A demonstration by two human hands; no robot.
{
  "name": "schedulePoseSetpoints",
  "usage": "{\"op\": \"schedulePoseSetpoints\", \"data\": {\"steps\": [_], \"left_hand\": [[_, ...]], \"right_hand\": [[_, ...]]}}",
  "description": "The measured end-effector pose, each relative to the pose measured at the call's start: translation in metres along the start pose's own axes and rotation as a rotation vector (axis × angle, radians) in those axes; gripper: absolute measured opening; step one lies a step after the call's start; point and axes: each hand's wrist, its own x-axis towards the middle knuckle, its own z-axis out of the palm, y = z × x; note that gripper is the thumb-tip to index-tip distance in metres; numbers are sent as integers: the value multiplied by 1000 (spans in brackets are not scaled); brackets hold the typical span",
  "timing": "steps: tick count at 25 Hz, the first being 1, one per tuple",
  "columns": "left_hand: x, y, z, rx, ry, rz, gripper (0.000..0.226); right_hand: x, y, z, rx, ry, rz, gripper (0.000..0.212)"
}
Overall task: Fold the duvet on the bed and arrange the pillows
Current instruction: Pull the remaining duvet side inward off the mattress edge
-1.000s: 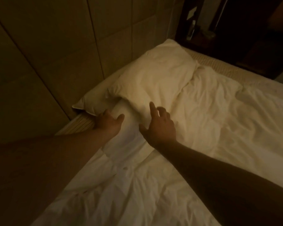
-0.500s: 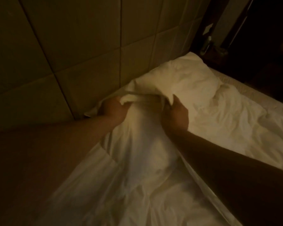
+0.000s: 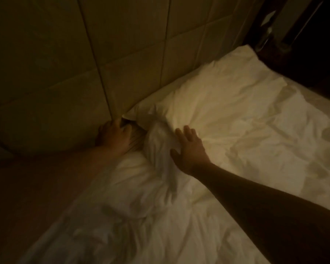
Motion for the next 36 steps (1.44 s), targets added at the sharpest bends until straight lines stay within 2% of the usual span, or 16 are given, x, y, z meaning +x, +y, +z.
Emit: {"op": "schedulePoseSetpoints", "data": {"steps": [2,5,10,12,14,16,19,21,24,26,29,31,32,34,36], "left_hand": [[-50,-57,9,102,-147,-66,70],[-110,-124,24,276,-364,-129,86],[-134,-202,8,352,-332,-238,114],[-134,-226,-2,323,-383,-292,124],[-140,-238,-8,322,-431,-273,117],[-151,-236,-8,335,-411,-167,94],[-172,-211,-14,335,-351,-74,65],[-185,-186,-26,325,-352,-31,55],[-202,-138,-51,239,-437,1,53],[-213,-103,-66,181,-485,8,60],[-237,-44,-88,128,-503,31,74],[-251,-7,-101,120,-500,44,76],[-259,11,-108,118,-491,47,75],[-276,41,-121,109,-463,49,74],[-294,61,-129,112,-451,71,75]], "right_hand": [[-34,-3,17,-50,15,-53,77],[-73,-13,44,-6,-32,-30,78],[-136,-27,101,12,-186,-24,75],[-157,-28,119,8,-230,-8,74],[-170,-30,131,14,-248,15,73],[-182,-34,137,29,-267,29,74],[-203,-47,135,47,-280,55,74],[-216,-58,129,30,-293,52,75],[-232,-80,109,38,-297,39,80],[-244,-98,91,103,-304,32,83],[-266,-130,52,341,-366,73,85],[-277,-148,32,616,-478,132,87],[-284,-154,25,765,-477,169,91],[-292,-161,12,982,-356,290,79],[-301,-159,-5,938,-208,399,57]]}}
